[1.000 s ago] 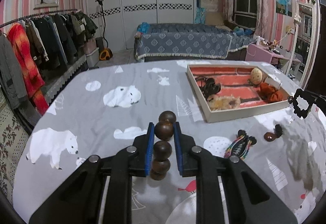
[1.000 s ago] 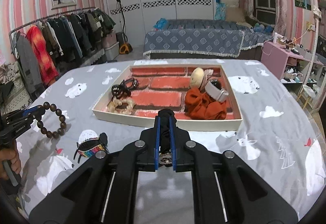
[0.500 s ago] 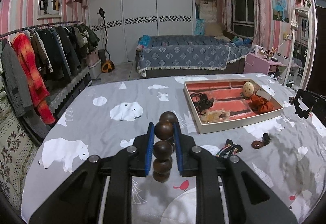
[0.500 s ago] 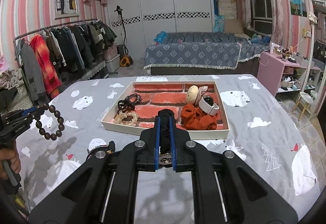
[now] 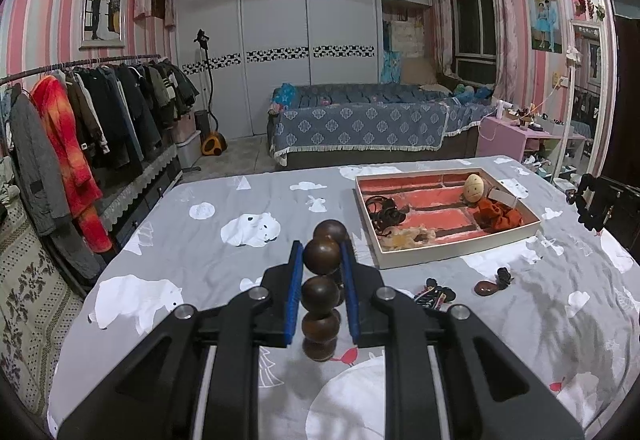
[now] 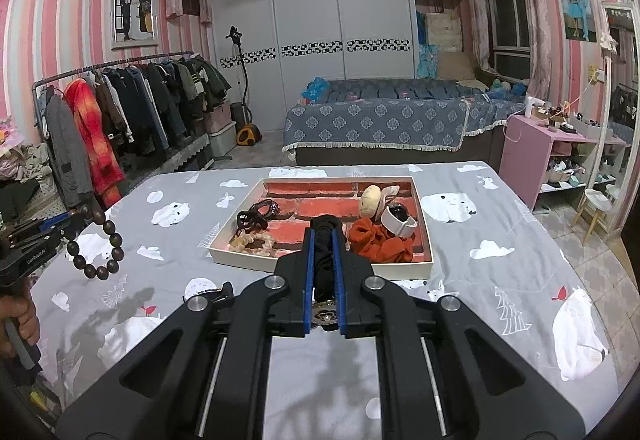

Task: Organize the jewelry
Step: 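Lift and carry bead bracelet and scrunchie watch over the tray with both tools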

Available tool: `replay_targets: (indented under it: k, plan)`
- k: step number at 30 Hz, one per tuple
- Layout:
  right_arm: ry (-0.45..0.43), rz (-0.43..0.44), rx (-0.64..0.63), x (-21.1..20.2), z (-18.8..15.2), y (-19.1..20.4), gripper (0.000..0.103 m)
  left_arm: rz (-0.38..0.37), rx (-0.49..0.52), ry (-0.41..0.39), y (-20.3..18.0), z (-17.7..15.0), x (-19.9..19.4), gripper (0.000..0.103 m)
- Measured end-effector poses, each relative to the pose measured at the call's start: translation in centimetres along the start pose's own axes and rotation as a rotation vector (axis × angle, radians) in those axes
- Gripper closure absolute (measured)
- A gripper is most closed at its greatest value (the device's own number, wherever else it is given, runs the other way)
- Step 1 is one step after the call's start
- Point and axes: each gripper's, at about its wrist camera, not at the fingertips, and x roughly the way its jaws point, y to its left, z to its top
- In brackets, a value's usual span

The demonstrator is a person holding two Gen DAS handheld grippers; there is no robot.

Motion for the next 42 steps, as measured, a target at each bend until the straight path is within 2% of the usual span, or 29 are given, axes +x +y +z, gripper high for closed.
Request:
replay_targets:
  k: [21, 42]
  plan:
    - [-0.015, -0.004, -0.006, -1.1, 0.2, 0.3, 0.093, -0.009, 0.005, -0.013, -0.5, 0.3, -0.6, 0.084]
    - [0.000, -0.012, -0.007, 1.1, 1.4, -0.7, 0.093, -0.070, 0.027, -0.027, -3.2, 3.4, 3.0, 0.084]
